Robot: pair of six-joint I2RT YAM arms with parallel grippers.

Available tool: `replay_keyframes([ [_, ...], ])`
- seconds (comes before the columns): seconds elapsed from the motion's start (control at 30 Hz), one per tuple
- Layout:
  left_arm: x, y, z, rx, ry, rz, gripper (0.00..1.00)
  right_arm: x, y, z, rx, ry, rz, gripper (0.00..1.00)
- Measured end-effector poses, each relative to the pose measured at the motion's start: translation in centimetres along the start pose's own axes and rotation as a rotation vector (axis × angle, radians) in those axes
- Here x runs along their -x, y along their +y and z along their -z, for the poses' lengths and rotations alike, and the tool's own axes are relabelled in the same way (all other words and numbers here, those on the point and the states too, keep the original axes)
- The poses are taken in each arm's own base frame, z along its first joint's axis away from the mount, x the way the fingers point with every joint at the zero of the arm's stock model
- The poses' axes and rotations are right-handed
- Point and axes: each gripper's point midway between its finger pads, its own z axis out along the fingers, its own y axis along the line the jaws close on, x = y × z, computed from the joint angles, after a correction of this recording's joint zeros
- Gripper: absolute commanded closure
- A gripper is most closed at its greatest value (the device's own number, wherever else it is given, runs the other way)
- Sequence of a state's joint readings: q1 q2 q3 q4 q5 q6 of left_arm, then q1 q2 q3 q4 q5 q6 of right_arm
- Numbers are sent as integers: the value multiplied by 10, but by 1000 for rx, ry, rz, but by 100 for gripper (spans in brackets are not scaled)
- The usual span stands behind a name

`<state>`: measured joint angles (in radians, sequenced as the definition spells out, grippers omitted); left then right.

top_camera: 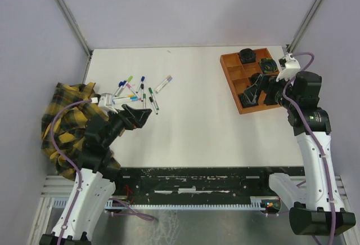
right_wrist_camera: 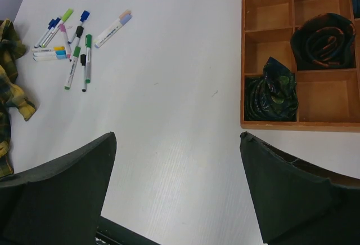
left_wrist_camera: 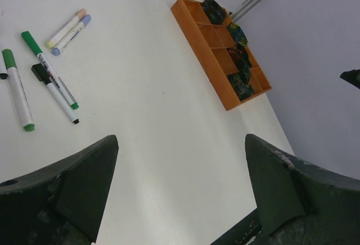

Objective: Open the pen caps
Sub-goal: Pick up the pen from the center of the board.

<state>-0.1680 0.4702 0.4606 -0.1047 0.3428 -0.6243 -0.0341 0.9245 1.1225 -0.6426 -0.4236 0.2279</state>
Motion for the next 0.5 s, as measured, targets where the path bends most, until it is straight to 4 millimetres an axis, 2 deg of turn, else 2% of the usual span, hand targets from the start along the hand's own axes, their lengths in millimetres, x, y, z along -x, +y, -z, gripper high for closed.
replay_keyframes([
  [0.37, -12, -2, -7, -64, -9, 118, 1, 4, 1, 3, 2, -32, 20, 1],
  [0.5, -12, -4, -10, -78, -11, 144, 1, -3, 2, -1, 30, -29, 42, 1],
])
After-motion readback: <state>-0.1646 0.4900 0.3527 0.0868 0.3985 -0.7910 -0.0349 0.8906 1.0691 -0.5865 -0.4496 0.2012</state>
